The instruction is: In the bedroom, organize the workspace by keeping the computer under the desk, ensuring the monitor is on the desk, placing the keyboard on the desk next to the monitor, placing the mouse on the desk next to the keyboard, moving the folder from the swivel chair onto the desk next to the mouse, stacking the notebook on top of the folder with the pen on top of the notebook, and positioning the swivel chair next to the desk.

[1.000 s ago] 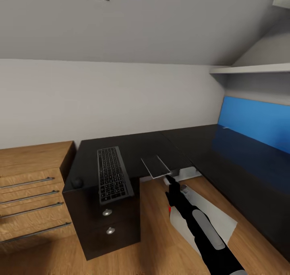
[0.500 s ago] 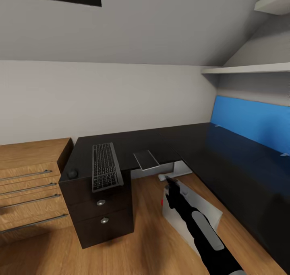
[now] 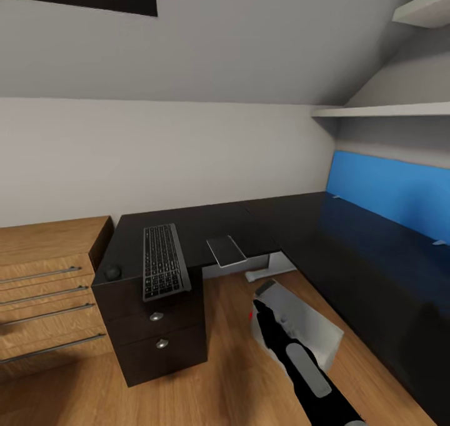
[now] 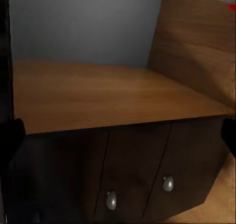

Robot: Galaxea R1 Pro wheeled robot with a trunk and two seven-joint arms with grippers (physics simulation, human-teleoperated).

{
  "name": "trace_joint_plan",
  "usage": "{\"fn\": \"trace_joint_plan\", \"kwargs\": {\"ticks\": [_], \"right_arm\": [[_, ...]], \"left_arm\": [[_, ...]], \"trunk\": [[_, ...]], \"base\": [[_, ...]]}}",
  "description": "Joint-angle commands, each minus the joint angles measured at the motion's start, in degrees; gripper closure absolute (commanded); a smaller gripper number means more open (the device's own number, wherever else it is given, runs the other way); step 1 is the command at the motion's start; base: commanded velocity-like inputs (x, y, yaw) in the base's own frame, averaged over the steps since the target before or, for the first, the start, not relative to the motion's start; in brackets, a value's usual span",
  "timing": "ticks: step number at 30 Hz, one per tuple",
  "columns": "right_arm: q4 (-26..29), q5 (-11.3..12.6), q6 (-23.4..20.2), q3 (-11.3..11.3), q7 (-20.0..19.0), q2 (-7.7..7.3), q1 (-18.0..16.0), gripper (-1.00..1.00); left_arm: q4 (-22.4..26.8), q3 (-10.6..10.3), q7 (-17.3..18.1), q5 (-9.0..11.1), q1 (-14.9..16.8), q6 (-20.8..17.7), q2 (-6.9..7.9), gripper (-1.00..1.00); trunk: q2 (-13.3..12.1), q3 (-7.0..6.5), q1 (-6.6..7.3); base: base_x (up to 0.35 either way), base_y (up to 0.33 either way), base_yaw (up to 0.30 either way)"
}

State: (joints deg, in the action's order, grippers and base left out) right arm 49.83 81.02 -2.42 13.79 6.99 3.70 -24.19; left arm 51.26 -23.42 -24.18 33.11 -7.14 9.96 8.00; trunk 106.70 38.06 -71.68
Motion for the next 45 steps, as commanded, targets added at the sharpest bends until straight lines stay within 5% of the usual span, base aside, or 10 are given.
{"fn": "trace_joint_plan", "kwargs": {"ticks": [1,7,8,9,11,12,15,20,32,45], "right_arm": [[-1.0,-1.7,0.6,0.0,0.4,0.56,-0.2,-1.0],[-9.0,-19.7,8.7,0.1,0.5,4.48,-2.0,-1.0],[-12.0,-25.6,12.3,0.2,0.5,5.45,-2.2,-1.0],[-13.8,-28.6,14.1,0.2,0.5,5.92,-2.3,-1.0],[-17.6,-34.4,17.9,0.2,0.5,6.29,-2.4,-1.0],[-21.7,-40.0,21.5,0.2,0.5,6.29,-2.5,-1.0],[-29.1,-49.9,27.9,0.2,0.5,6.29,-2.6,-1.0],[-36.7,-59.0,34.1,-0.2,0.6,6.29,-2.6,-1.0],[-50.0,-62.6,36.6,-0.2,0.3,6.29,-2.4,-1.0],[-51.2,-62.7,36.9,-0.1,-0.6,6.29,-2.0,-1.0]], "left_arm": [[-0.2,-0.3,-0.3,0.6,0.0,0.4,0.05,-1.0],[-3.0,-0.3,-0.2,0.5,0.0,0.3,-0.25,-1.0],[-3.4,-0.3,-0.2,0.5,0.0,0.3,-0.59,-1.0],[-3.6,-0.3,-0.2,0.5,0.0,0.2,-0.75,-1.0],[-3.9,-0.2,-0.2,0.6,0.0,0.2,-1.05,-1.0],[-4.1,-0.2,-0.2,0.6,0.0,0.2,-1.24,-1.0],[-5.2,-0.2,-0.1,0.7,0.0,0.2,-1.48,-1.0],[-8.2,-0.2,-0.1,0.6,0.0,0.2,-2.1,-1.0],[-10.6,-0.2,0.0,0.7,0.0,0.2,-2.93,-1.0],[-10.8,0.0,-0.2,0.5,0.0,0.6,-2.78,-1.0]], "trunk": [[-0.4,-0.14,0.23],[-2.8,-1.22,1.55],[-3.2,-1.4,1.77],[-3.6,-1.58,1.99],[-4.4,-1.94,2.43],[-4.8,-2.11,2.65],[-6.0,-2.65,3.3],[-8.0,-3.55,4.4],[-12.8,-5.71,7.04],[-18.0,-8.04,9.89]], "base": [[0.0,0.0,0.0],[0.0,0.0,0.0],[0.0,0.0,0.0],[0.0,0.0,0.0],[0.0,0.0,0.0],[0.0,0.0,0.0],[0.0,0.0,0.0],[0.0,0.0,0.0],[0.0,0.0,0.0],[0.0,0.0,0.0]]}}
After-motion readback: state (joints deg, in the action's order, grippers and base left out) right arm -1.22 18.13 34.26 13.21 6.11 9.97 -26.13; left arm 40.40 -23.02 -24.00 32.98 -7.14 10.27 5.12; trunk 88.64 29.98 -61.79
